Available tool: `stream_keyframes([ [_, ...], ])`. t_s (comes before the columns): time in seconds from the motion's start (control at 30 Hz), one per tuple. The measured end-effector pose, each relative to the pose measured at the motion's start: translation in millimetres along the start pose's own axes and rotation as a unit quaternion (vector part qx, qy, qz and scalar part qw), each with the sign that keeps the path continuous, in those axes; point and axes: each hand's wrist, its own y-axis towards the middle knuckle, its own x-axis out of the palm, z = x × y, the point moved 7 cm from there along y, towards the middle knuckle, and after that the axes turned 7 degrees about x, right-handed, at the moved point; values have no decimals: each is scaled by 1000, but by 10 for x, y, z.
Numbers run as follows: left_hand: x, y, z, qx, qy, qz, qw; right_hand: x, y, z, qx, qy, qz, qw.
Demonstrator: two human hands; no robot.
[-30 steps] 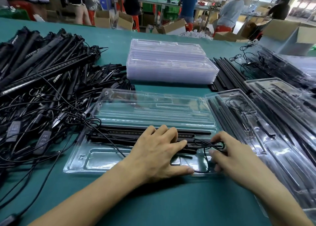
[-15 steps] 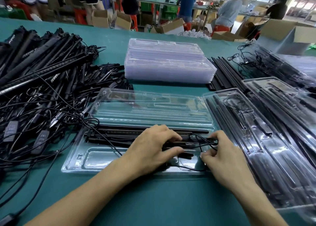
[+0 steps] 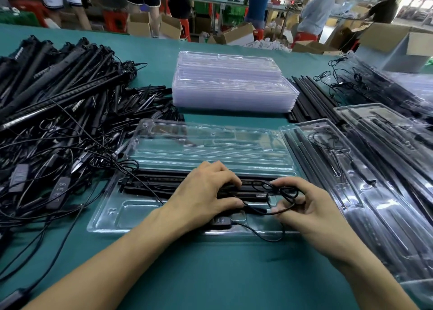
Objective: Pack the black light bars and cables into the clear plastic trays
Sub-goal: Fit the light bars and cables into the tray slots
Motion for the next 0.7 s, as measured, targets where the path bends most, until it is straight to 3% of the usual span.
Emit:
stream_keyframes([
  [0.07,7,-7,-16,-6,14,9,1000,20,12,-2,16,0,-10,1000],
  [0.13,16,-17,-20,-5,42,16,999,-1,31,16,23,-78,14,997],
  [0.23,21,-29,-38,-10,33,13,999,-87,28,36,12,-286,89,954],
  [0.33,-12,-14,-52,-14,-9,12,1000,-144,-37,-14,-29,-380,131,915],
  [0.5,-98,-29,-111,-15,-121,25,992,-196,-56,-33,-86,-379,53,920],
  [0.7,-92,-31,-105,-5,-106,24,994,-187,16,-106,-97,-364,-41,925],
])
